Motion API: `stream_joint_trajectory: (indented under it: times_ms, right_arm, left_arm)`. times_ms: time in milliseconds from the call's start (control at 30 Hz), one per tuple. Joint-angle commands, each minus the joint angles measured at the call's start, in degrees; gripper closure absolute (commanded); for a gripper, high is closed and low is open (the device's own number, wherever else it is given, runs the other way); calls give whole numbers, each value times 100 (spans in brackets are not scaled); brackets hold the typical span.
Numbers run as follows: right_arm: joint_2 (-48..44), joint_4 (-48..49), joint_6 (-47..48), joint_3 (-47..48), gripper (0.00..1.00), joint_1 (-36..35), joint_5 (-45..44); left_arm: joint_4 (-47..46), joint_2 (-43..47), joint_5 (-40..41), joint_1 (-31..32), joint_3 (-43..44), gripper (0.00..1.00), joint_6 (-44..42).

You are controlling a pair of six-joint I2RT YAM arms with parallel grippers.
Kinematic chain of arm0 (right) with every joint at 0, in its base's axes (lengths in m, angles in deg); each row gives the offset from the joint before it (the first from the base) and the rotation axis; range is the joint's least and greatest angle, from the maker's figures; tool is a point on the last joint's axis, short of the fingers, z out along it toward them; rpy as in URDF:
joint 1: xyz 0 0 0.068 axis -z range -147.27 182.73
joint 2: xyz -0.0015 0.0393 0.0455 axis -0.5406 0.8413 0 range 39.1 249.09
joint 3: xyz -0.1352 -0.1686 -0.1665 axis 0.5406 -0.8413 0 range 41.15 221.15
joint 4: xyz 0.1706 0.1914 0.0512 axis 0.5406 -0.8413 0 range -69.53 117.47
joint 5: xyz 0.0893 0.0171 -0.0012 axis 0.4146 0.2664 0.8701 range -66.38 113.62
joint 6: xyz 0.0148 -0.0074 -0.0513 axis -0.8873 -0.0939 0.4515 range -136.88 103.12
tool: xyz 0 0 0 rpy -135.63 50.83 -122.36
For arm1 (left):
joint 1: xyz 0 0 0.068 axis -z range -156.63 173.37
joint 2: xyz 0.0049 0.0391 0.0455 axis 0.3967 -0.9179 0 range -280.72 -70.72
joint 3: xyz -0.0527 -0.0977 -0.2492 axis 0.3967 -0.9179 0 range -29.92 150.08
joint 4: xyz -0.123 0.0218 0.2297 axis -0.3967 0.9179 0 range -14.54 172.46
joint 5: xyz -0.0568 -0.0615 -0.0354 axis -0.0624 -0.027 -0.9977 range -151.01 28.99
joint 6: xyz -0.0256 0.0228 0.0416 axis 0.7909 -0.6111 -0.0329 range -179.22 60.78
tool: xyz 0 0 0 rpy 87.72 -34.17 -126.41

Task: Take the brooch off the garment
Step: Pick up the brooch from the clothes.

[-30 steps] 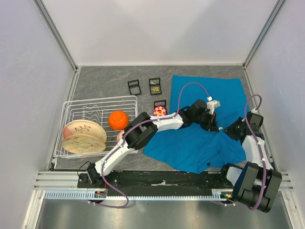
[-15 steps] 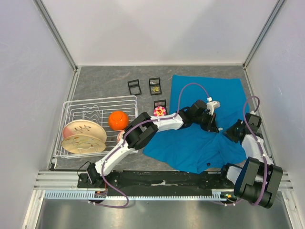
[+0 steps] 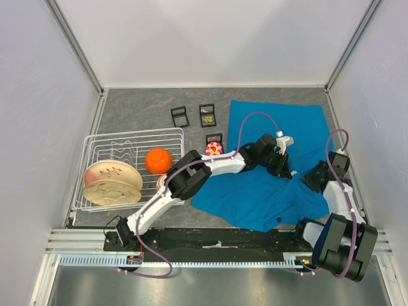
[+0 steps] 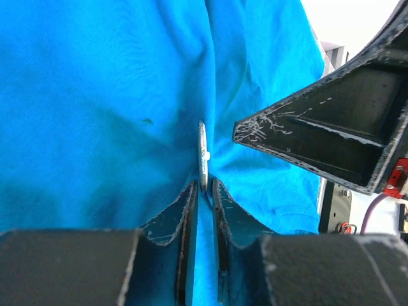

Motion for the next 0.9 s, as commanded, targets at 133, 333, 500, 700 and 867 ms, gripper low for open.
stream_joint_trajectory:
  times_ms: [133,333,500,700,867]
  right_arm:
    - [-397,-45,144,428,62,-11,343]
    - [-107,-368,707,928,47,-722,-85]
    - [288,-755,409,1324,44,-1759,-1322]
    - [860,-1020,-31,1518,55,-2348,-2064]
    - [992,-1047,-66,1624,61,-2420,-2302]
  left_arm:
    - [86,514,-150,-40,26,60,73]
    - [-835,1340,-713,-479,-1107,52,862]
    - [-1294,1736,-854,-664,-1670,51,1058]
    - [-1592,2035,-863,-673,-2092,51,1128]
    - [-1698,2123,-942,-656,-2233,51,1146]
